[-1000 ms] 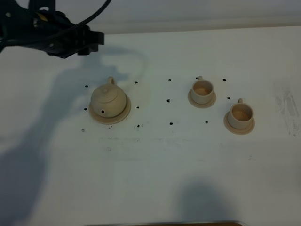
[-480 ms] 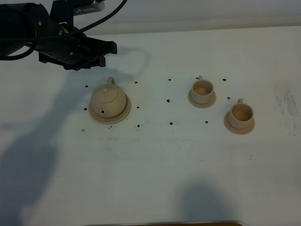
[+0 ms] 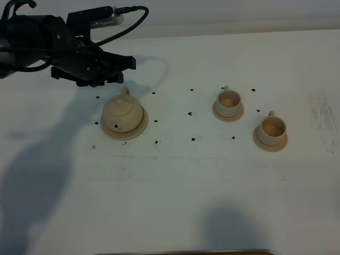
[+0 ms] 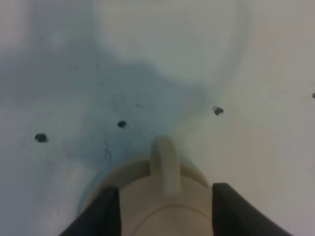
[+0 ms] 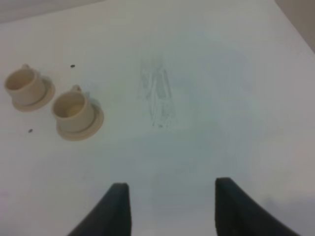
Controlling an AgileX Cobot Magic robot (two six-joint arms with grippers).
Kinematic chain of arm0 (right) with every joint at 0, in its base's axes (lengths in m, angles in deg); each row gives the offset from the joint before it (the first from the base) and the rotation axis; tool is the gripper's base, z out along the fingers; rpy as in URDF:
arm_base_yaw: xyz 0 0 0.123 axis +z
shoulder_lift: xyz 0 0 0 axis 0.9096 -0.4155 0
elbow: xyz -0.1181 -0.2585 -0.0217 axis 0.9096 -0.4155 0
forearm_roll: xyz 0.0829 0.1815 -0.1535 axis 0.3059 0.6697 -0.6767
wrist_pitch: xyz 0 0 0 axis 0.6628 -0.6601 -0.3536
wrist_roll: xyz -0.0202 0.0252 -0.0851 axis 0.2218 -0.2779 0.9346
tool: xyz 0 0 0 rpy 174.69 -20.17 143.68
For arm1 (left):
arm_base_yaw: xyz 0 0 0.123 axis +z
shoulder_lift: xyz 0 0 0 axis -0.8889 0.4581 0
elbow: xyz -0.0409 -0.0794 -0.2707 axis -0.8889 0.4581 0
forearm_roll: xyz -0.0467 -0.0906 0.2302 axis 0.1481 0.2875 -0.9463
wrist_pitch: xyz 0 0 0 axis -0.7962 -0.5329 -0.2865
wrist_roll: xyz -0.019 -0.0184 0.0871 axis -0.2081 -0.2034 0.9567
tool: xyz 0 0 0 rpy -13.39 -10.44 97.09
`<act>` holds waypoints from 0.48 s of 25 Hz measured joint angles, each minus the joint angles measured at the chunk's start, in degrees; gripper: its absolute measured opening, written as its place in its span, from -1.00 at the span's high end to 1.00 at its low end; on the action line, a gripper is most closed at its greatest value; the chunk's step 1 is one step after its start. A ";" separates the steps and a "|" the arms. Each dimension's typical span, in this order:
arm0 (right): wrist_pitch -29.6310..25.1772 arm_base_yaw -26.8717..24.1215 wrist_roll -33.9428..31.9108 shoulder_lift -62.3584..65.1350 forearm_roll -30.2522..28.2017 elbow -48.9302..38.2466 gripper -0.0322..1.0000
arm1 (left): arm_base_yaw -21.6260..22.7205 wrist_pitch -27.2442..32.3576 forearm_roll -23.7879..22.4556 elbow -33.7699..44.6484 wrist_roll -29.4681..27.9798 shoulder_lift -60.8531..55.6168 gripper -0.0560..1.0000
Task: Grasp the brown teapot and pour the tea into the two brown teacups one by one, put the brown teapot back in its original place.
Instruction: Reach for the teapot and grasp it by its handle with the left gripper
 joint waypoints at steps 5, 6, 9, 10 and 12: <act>0.00 0.00 0.00 0.00 0.00 0.00 0.15 | -0.43 -0.51 -0.17 -2.01 -0.02 2.89 0.03; 0.00 0.00 0.00 0.00 0.00 0.00 0.15 | -0.64 -0.56 -0.18 -2.61 -0.02 3.35 0.02; 0.00 0.00 0.00 0.00 0.00 0.00 0.15 | -1.15 -0.90 -0.23 -4.31 -0.02 4.30 0.01; 0.00 0.00 0.00 0.00 0.02 0.00 0.15 | -1.21 -0.90 -0.23 -4.80 -0.02 4.63 0.01; 0.00 0.00 0.00 0.00 0.02 0.00 0.15 | -1.21 -0.97 -0.23 -5.45 -0.02 5.30 0.01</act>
